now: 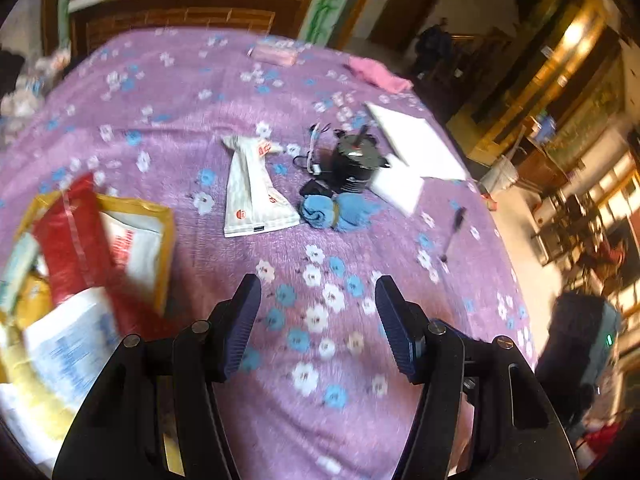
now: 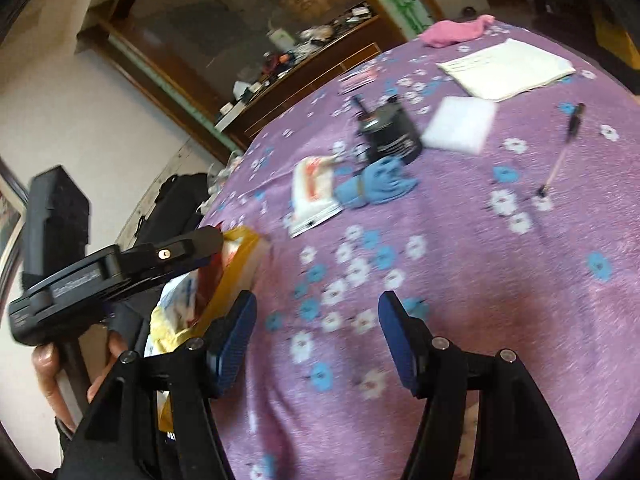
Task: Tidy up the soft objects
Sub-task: 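Grasp the blue cloth with the left tool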
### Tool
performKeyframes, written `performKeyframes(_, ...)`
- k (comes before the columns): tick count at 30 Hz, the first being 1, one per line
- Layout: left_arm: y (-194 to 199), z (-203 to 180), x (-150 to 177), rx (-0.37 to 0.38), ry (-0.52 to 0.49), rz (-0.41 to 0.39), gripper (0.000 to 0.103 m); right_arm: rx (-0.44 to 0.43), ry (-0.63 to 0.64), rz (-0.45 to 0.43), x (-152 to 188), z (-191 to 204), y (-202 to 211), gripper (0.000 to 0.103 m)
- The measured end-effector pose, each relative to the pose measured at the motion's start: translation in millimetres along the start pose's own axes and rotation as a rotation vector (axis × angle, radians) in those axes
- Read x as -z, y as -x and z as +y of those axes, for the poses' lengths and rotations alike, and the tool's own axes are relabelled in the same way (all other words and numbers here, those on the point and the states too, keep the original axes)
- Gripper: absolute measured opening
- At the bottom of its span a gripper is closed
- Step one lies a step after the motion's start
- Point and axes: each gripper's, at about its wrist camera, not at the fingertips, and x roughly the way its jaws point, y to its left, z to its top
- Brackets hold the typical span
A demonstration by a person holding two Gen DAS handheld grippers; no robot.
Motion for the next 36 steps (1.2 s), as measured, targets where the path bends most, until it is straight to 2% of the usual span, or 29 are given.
performKeyframes(6,-44,11,-17,-0.026,0.101,0.058,0.059,-0.001,-0.045,-0.020,-26,-23,-5,0.063)
performKeyframes(11,-44,18,-8,0.010,0.186,0.035,0.059,-0.022,-0.047,-0.020,-58,-32,-15,0.063)
performKeyframes(17,-44,22,0,0.052,0.253,0.017,0.059,0.034,-0.051,-0.068,-112,-40,-35,0.063)
performKeyframes(19,-49,22,0,0.041,0.256,0.026,0.059,0.055,-0.049,-0.096,-123,-44,-43,0.063)
performKeyframes(21,-53,20,-6,0.036,0.247,0.027,0.059,0.065,-0.050,-0.107,-123,-49,-50,0.063)
performKeyframes(24,-61,18,-19,0.016,0.230,0.015,0.059,0.059,-0.071,-0.073,-114,-57,-60,0.063)
performKeyframes(28,-81,3,-34,0.049,0.213,0.039,0.059,0.046,-0.107,-0.058,-114,-67,-60,0.063)
performKeyframes(30,-90,-5,-41,0.057,0.195,0.056,0.059,0.040,-0.169,-0.054,-115,-81,-58,0.063)
performKeyframes(33,-104,-12,-49,0.034,0.177,0.060,0.059,0.018,-0.234,-0.040,-113,-92,-60,0.064)
performKeyframes(36,-123,-15,-55,-0.012,0.148,0.085,0.059,0.046,-0.224,-0.046,-113,-93,-60,0.064)
